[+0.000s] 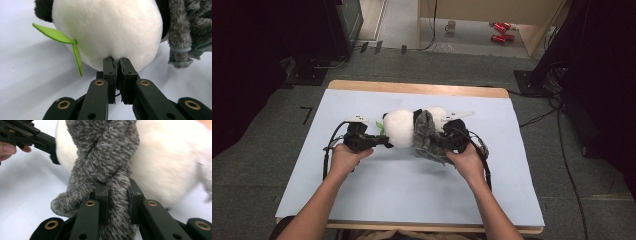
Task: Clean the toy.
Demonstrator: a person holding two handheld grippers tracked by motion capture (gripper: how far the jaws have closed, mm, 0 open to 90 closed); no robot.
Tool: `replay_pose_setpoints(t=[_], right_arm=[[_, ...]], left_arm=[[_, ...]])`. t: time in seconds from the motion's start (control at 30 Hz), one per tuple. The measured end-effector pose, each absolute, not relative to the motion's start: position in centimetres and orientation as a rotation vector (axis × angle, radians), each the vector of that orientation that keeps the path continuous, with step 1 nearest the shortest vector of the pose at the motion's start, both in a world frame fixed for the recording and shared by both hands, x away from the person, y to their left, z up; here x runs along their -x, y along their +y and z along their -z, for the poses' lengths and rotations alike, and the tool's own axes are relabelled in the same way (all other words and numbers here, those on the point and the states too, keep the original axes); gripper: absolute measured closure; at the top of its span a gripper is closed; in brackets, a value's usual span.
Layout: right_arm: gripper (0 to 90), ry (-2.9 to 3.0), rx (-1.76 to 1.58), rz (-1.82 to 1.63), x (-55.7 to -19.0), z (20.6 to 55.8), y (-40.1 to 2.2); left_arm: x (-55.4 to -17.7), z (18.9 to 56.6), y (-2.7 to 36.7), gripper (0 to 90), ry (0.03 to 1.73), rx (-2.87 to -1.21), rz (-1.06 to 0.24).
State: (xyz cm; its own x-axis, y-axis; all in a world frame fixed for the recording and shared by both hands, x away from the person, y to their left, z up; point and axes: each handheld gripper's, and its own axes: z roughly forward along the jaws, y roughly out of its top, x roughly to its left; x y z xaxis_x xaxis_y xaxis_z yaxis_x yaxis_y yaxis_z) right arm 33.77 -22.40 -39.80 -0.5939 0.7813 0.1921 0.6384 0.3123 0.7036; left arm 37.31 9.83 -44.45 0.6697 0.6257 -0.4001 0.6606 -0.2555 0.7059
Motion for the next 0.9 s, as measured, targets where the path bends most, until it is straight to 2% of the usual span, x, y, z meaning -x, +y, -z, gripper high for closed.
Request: replay_pose_setpoints(t=[0.7, 0.8, 0.9], right_arm=[[76.1, 2.262, -1.501, -1.157, -33.6, 40.8, -28.8], [76.1, 2.262, -1.500, -1.161, -33.6, 40.9, -28.7], [76.1, 2.267, -1.497, -1.157, -33.7, 41.0, -28.6]], left_arm=[[-37.3, 44.7, 10.0, 84.4, 0.962, -1.958, 0.010], [-37.1, 44.6, 10.4, 77.6, 0.922, -1.959, -0.007], [-36.7, 44.2, 11.0, 62.9, 0.860, -1.930, -0.059]])
